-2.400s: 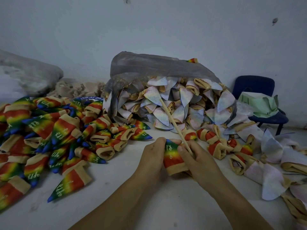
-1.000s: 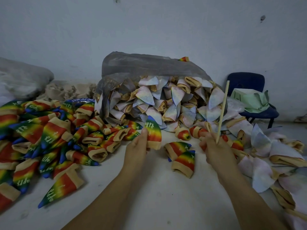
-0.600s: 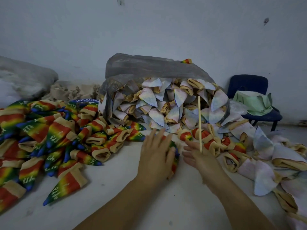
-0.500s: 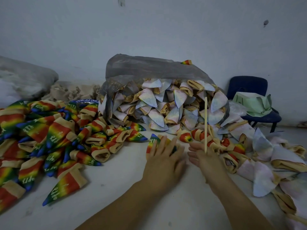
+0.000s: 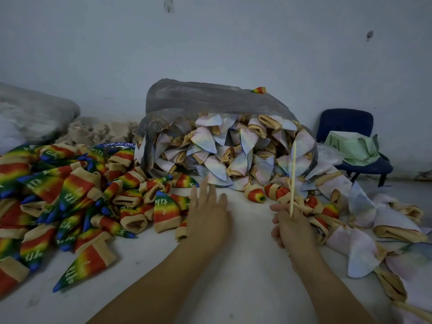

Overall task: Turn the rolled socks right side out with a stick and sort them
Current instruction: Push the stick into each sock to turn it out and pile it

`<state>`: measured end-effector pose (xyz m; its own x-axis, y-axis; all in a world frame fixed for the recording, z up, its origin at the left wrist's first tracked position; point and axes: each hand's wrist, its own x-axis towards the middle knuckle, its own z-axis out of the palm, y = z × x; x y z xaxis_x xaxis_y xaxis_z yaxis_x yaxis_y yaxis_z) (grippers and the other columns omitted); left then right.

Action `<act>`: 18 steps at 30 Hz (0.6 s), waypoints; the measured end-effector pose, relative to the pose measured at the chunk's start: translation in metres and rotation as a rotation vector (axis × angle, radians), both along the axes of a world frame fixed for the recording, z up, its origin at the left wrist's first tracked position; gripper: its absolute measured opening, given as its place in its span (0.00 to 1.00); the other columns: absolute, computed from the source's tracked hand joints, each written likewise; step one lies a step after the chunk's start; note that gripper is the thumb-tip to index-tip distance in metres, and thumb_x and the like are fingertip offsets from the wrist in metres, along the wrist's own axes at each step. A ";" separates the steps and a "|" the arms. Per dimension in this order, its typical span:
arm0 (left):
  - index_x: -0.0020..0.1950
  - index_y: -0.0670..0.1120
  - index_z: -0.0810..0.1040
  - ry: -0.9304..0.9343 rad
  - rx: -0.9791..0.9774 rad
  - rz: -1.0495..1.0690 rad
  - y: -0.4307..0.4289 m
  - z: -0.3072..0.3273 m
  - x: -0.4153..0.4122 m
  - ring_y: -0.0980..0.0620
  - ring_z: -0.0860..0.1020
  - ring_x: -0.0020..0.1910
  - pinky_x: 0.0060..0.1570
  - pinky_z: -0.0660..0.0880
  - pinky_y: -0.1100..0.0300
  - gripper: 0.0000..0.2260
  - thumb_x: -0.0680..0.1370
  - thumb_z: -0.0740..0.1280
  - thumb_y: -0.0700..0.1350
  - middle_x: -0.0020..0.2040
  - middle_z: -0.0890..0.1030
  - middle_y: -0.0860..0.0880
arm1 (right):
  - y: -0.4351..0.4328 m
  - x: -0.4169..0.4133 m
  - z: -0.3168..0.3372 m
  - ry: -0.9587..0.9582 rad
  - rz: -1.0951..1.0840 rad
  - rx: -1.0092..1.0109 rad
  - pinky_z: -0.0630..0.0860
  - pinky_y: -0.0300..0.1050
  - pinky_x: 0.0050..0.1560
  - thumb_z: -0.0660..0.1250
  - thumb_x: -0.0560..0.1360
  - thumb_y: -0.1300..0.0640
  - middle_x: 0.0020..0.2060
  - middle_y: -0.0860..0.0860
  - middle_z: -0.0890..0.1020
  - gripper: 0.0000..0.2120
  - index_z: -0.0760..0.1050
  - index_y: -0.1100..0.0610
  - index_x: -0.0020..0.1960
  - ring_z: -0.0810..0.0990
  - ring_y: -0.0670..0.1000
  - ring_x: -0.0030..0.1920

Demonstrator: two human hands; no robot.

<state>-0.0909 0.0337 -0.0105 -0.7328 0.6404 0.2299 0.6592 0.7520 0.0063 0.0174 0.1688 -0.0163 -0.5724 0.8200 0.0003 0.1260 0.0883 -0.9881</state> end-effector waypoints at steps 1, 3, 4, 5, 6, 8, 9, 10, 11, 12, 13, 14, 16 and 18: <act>0.79 0.47 0.60 0.018 0.016 -0.058 0.012 0.000 0.001 0.41 0.41 0.80 0.75 0.35 0.42 0.24 0.84 0.53 0.53 0.81 0.52 0.41 | 0.000 0.000 -0.001 -0.010 -0.002 0.029 0.67 0.39 0.22 0.55 0.79 0.61 0.37 0.53 0.75 0.12 0.75 0.52 0.46 0.74 0.45 0.24; 0.79 0.45 0.59 0.015 -0.002 -0.129 0.035 0.000 -0.003 0.43 0.42 0.80 0.75 0.37 0.44 0.24 0.83 0.54 0.49 0.81 0.52 0.42 | 0.001 0.001 -0.005 -0.019 0.003 0.079 0.68 0.43 0.27 0.56 0.78 0.61 0.34 0.52 0.75 0.11 0.76 0.51 0.48 0.72 0.48 0.27; 0.79 0.44 0.57 0.003 -0.028 -0.133 0.044 0.001 -0.010 0.43 0.43 0.80 0.76 0.38 0.44 0.25 0.83 0.55 0.46 0.81 0.51 0.41 | 0.001 0.000 -0.007 -0.025 0.010 0.108 0.68 0.44 0.29 0.56 0.78 0.61 0.31 0.52 0.74 0.11 0.76 0.51 0.48 0.71 0.49 0.27; 0.80 0.42 0.54 -0.003 -0.044 -0.119 0.050 0.003 -0.018 0.42 0.43 0.80 0.76 0.39 0.44 0.26 0.82 0.55 0.44 0.81 0.50 0.40 | 0.000 0.000 -0.008 -0.033 0.019 0.141 0.68 0.45 0.30 0.56 0.78 0.61 0.30 0.51 0.72 0.11 0.76 0.50 0.47 0.70 0.49 0.27; 0.80 0.41 0.51 -0.003 -0.044 -0.094 0.055 0.005 -0.027 0.41 0.43 0.80 0.76 0.40 0.44 0.27 0.82 0.54 0.42 0.81 0.48 0.39 | 0.000 -0.001 -0.009 -0.039 0.027 0.172 0.67 0.45 0.31 0.56 0.78 0.60 0.28 0.50 0.72 0.11 0.75 0.49 0.46 0.69 0.49 0.27; 0.80 0.40 0.46 -0.029 -0.006 -0.031 0.058 0.004 -0.043 0.40 0.42 0.80 0.77 0.42 0.44 0.29 0.82 0.53 0.41 0.81 0.44 0.39 | -0.001 -0.001 -0.010 -0.048 0.039 0.223 0.67 0.46 0.33 0.57 0.77 0.59 0.29 0.50 0.71 0.11 0.75 0.47 0.44 0.70 0.51 0.29; 0.81 0.41 0.46 -0.074 0.009 -0.011 0.060 0.000 -0.048 0.40 0.43 0.80 0.78 0.42 0.45 0.28 0.83 0.52 0.43 0.81 0.44 0.39 | -0.001 -0.001 -0.010 -0.057 0.048 0.243 0.66 0.45 0.34 0.57 0.77 0.59 0.30 0.50 0.72 0.11 0.74 0.47 0.44 0.70 0.51 0.30; 0.81 0.42 0.47 -0.143 0.014 0.000 0.060 -0.005 -0.050 0.41 0.44 0.80 0.78 0.43 0.46 0.27 0.84 0.51 0.45 0.81 0.45 0.40 | 0.000 -0.002 -0.010 -0.064 0.061 0.264 0.66 0.44 0.35 0.57 0.77 0.59 0.31 0.50 0.72 0.11 0.74 0.46 0.43 0.70 0.51 0.31; 0.81 0.42 0.48 -0.233 0.005 0.011 0.061 -0.010 -0.049 0.42 0.45 0.80 0.78 0.43 0.46 0.26 0.85 0.49 0.49 0.81 0.46 0.41 | 0.001 -0.002 -0.011 -0.072 0.073 0.280 0.66 0.43 0.35 0.57 0.77 0.59 0.32 0.50 0.72 0.11 0.74 0.46 0.43 0.70 0.51 0.32; 0.81 0.42 0.48 -0.322 -0.008 0.018 0.062 -0.015 -0.049 0.43 0.45 0.80 0.78 0.43 0.46 0.26 0.85 0.47 0.51 0.81 0.47 0.42 | 0.001 -0.003 -0.010 -0.086 0.081 0.294 0.65 0.42 0.34 0.57 0.77 0.59 0.33 0.49 0.72 0.11 0.74 0.46 0.43 0.70 0.50 0.33; 0.81 0.43 0.49 -0.374 -0.023 0.023 0.062 -0.018 -0.049 0.44 0.46 0.80 0.78 0.43 0.46 0.26 0.85 0.46 0.52 0.82 0.47 0.42 | -0.001 -0.002 -0.010 -0.102 0.086 0.306 0.63 0.41 0.33 0.57 0.77 0.59 0.33 0.48 0.72 0.11 0.74 0.46 0.43 0.70 0.49 0.33; 0.81 0.42 0.49 -0.387 -0.034 0.028 0.062 -0.018 -0.048 0.44 0.46 0.80 0.78 0.43 0.46 0.26 0.85 0.46 0.52 0.81 0.47 0.42 | -0.002 -0.002 -0.010 -0.112 0.089 0.315 0.63 0.41 0.32 0.57 0.77 0.59 0.33 0.47 0.72 0.11 0.74 0.46 0.43 0.70 0.48 0.33; 0.80 0.41 0.53 -0.343 -0.040 0.032 0.063 -0.010 -0.042 0.42 0.51 0.79 0.77 0.47 0.46 0.25 0.84 0.50 0.48 0.80 0.53 0.41 | -0.001 -0.002 -0.008 -0.094 0.073 0.268 0.65 0.42 0.34 0.57 0.78 0.59 0.33 0.47 0.72 0.11 0.74 0.47 0.43 0.70 0.48 0.33; 0.76 0.41 0.63 -0.210 0.071 -0.007 0.063 0.003 -0.024 0.41 0.62 0.74 0.73 0.58 0.48 0.22 0.82 0.55 0.45 0.75 0.64 0.40 | 0.001 -0.002 -0.005 -0.023 0.038 0.153 0.68 0.46 0.36 0.57 0.78 0.59 0.31 0.49 0.72 0.10 0.76 0.49 0.46 0.71 0.51 0.32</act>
<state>-0.1149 0.0964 -0.0074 -0.7651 0.6331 0.1174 0.6428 0.7402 0.1974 0.0156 0.1693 -0.0214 -0.6042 0.7891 0.1103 0.1419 0.2428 -0.9596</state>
